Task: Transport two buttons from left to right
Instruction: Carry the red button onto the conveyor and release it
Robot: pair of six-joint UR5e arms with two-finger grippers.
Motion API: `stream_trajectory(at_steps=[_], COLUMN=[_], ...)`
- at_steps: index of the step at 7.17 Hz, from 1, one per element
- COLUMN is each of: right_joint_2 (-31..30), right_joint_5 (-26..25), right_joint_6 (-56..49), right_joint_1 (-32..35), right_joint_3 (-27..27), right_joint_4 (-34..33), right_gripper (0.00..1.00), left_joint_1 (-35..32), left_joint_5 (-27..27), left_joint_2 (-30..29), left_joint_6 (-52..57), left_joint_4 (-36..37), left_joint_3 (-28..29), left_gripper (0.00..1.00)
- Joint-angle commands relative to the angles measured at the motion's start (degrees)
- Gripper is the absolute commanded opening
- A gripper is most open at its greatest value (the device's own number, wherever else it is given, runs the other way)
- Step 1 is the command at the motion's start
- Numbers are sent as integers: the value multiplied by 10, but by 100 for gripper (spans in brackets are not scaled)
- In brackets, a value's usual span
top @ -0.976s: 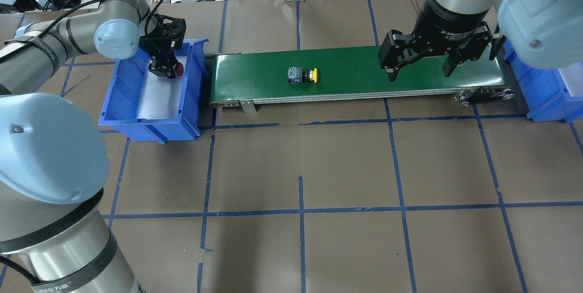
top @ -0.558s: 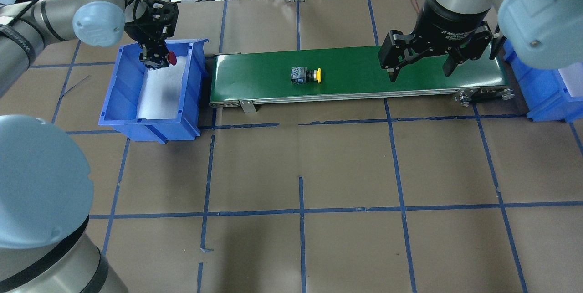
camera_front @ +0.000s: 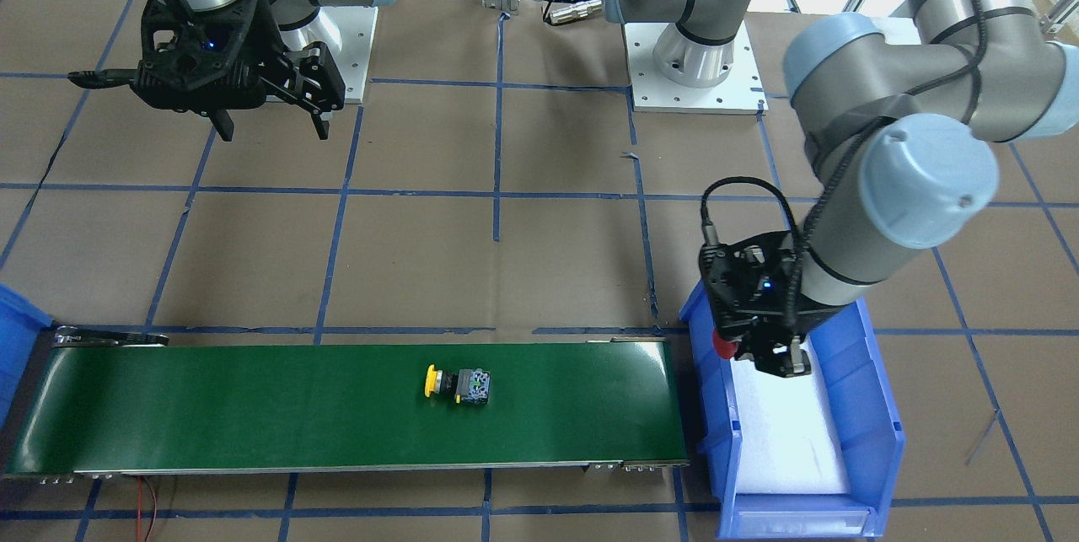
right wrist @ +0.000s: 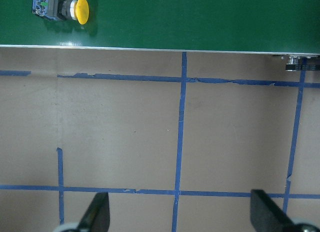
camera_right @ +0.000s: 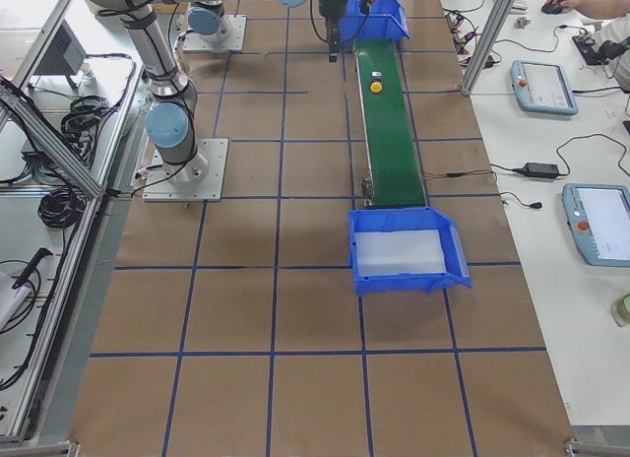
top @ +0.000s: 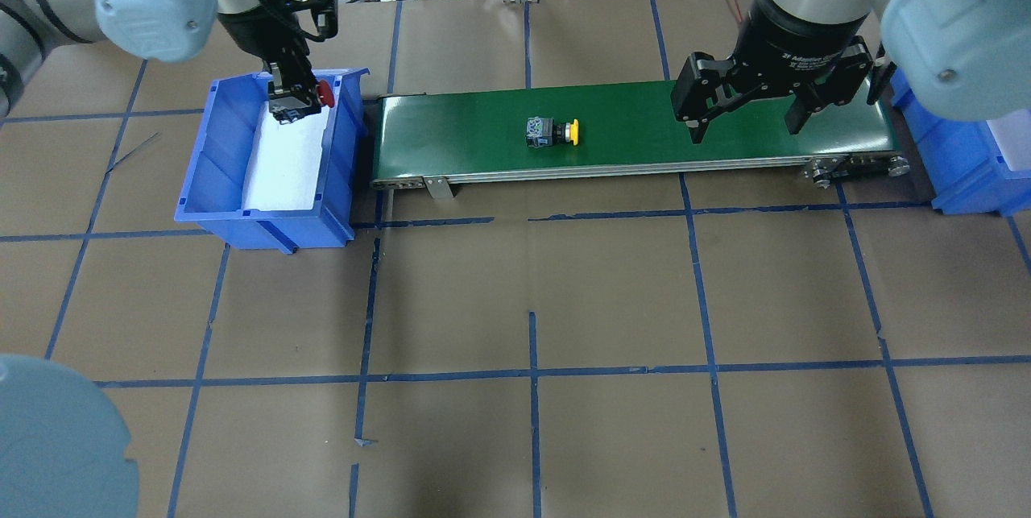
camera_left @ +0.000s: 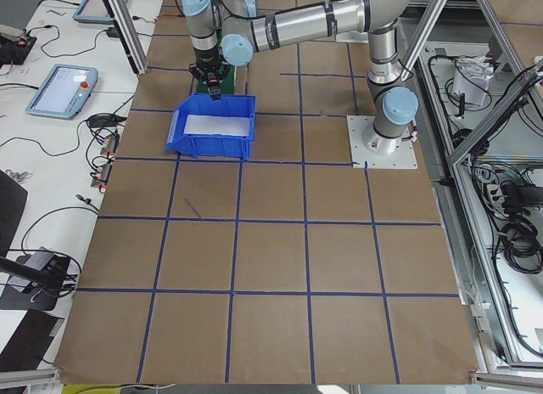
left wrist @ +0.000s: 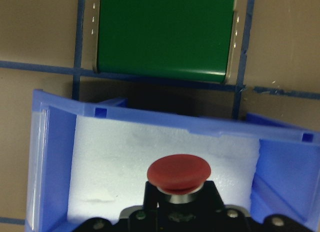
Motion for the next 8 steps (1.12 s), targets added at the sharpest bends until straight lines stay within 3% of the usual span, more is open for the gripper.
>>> stream_trajectory(at_steps=[1,4,6,7,8], right_joint_2=[-1,0,0,0,0], right_joint_5=[-1,1,-1,0,0], right_joint_6=[2,1,2,5,5], right_joint_1=[0,0,-3,-3,-3], right_joint_3=[0,0,0,0,0], right_joint_4=[2,0,2,5,5], right_gripper=[100,100,100,100,100], left_joint_1=[-73,-104,-104,-103,-103], left_joint_5=[4,36,36,38,39], left_joint_2=[-28,-98,-115,-116,-110], left_joint_6=[-14,-16,-17,-21,-21], left_joint_4=[90,158,167,174,167], left_joint_3=[-19,-26,-26,-26,-26], left_gripper=[18,18,26,98,99])
